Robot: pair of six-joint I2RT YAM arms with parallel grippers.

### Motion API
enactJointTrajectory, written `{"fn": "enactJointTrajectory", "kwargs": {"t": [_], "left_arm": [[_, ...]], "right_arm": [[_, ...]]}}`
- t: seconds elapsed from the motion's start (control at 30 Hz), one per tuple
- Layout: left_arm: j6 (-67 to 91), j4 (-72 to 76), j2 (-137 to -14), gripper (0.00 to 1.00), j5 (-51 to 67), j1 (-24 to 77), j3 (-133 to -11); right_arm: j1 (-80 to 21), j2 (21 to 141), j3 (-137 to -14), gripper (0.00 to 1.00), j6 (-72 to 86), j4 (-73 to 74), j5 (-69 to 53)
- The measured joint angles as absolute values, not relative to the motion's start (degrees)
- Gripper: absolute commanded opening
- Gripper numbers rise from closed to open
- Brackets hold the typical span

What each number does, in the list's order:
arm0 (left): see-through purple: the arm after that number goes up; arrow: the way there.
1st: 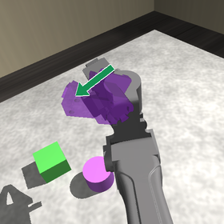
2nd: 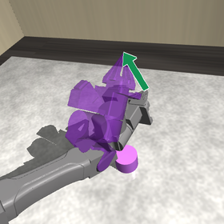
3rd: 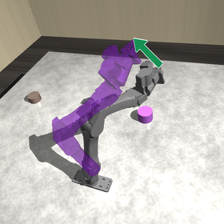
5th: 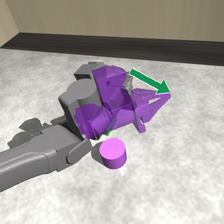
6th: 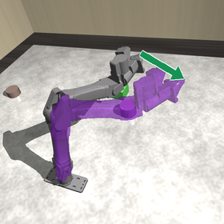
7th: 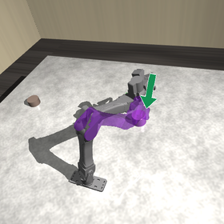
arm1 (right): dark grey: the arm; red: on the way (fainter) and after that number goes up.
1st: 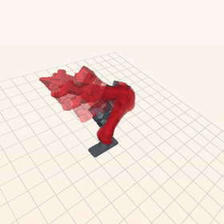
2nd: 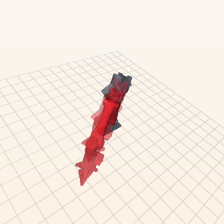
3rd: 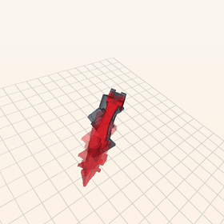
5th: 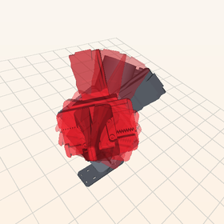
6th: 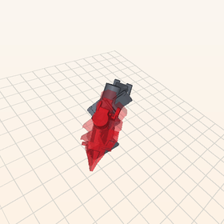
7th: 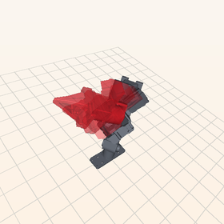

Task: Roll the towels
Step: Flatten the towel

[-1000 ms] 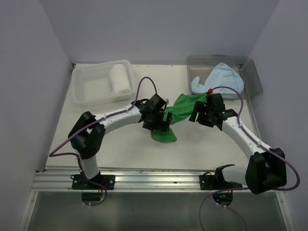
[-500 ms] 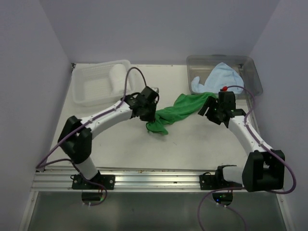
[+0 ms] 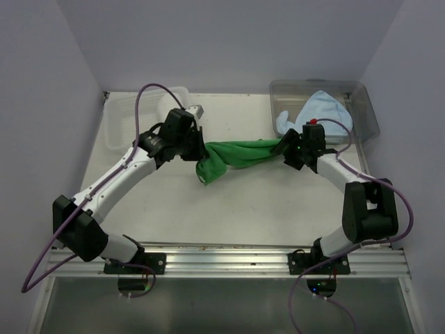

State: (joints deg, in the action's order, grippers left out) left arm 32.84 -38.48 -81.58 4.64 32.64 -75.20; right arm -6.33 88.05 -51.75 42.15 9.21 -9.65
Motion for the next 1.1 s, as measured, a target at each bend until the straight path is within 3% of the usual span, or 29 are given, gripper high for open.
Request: {"fn": "enactJointTrajectory", "kwargs": {"t": [0.33,0.43,0.53,0.63,0.67,0.73,0.8,0.87,1.03,1.1], "left_arm": [[30.1,-42.2,-79.1,0.00,5.5,29.8,-75.6],[29.1,-43.1,-77.2,0.00,5.8,27.8,-76.1],[28.4,-43.9,-75.2,0.00,6.0,25.5,-76.4],[27.9,-44.5,-74.0,0.00,6.1,23.9,-76.8],[27.8,-44.5,-73.8,0.00,6.2,23.5,-76.8],[27.5,-44.8,-73.7,0.00,6.6,22.7,-76.8],[27.2,-44.9,-73.7,0.00,7.0,21.9,-76.8],[27.1,-45.1,-73.7,0.00,7.2,21.2,-76.8],[26.7,-45.6,-74.0,0.00,7.2,20.5,-76.8],[26.7,-45.7,-74.0,0.00,7.2,20.1,-76.8]], "right_arm": [[-8.3,88.9,-51.6,0.75,48.9,-1.9,-9.9],[-9.2,88.9,-51.6,0.70,49.8,-3.2,-9.5],[-10.3,89.8,-52.0,0.39,50.5,-4.2,-9.4],[-11.3,91.3,-52.7,0.20,51.0,-4.8,-8.5],[-11.6,91.8,-53.1,0.08,51.1,-4.8,-8.4],[-11.8,92.3,-54.3,0.00,50.7,-4.2,-8.3],[-11.9,92.3,-55.9,0.00,50.2,-3.4,-8.1],[-12.1,92.3,-58.0,0.11,49.3,-2.5,-8.1],[-17.0,91.7,-62.4,0.57,41.9,2.7,-6.8],[-22.2,91.5,-63.0,0.64,38.9,5.7,-5.4]]}}
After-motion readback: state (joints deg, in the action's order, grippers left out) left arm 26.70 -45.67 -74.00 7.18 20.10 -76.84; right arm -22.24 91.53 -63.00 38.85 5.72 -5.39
